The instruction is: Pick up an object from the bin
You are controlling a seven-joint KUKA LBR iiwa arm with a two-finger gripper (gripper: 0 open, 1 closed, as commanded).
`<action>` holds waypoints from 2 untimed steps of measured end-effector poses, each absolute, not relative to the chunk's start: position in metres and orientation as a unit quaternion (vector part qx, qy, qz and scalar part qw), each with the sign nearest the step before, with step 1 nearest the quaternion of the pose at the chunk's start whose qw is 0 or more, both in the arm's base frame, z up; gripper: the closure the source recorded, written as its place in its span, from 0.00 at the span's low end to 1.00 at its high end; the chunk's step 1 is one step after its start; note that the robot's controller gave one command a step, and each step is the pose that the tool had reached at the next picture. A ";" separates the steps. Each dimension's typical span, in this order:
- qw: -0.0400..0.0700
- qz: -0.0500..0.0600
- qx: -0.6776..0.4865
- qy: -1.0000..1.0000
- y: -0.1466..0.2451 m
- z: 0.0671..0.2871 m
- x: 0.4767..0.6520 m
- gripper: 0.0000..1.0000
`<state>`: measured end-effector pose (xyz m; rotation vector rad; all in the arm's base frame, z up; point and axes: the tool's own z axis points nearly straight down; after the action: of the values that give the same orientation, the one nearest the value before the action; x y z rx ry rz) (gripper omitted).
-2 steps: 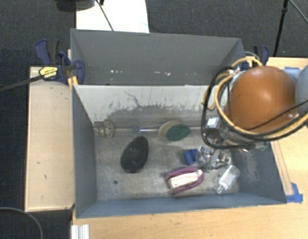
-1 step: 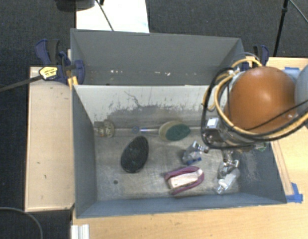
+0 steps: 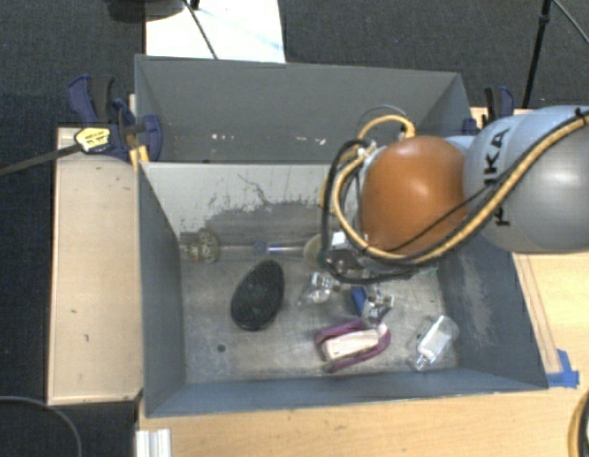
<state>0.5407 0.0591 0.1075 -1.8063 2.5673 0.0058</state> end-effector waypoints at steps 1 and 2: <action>0.002 0.000 -0.687 0.726 0.004 0.075 0.582 0.00; 0.002 0.000 -0.686 0.727 0.006 0.077 0.583 1.00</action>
Offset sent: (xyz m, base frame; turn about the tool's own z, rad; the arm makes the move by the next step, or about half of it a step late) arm 0.0404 -0.0541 -0.0338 -0.2946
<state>0.5831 0.0061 0.0770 -2.1529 2.2827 -0.0012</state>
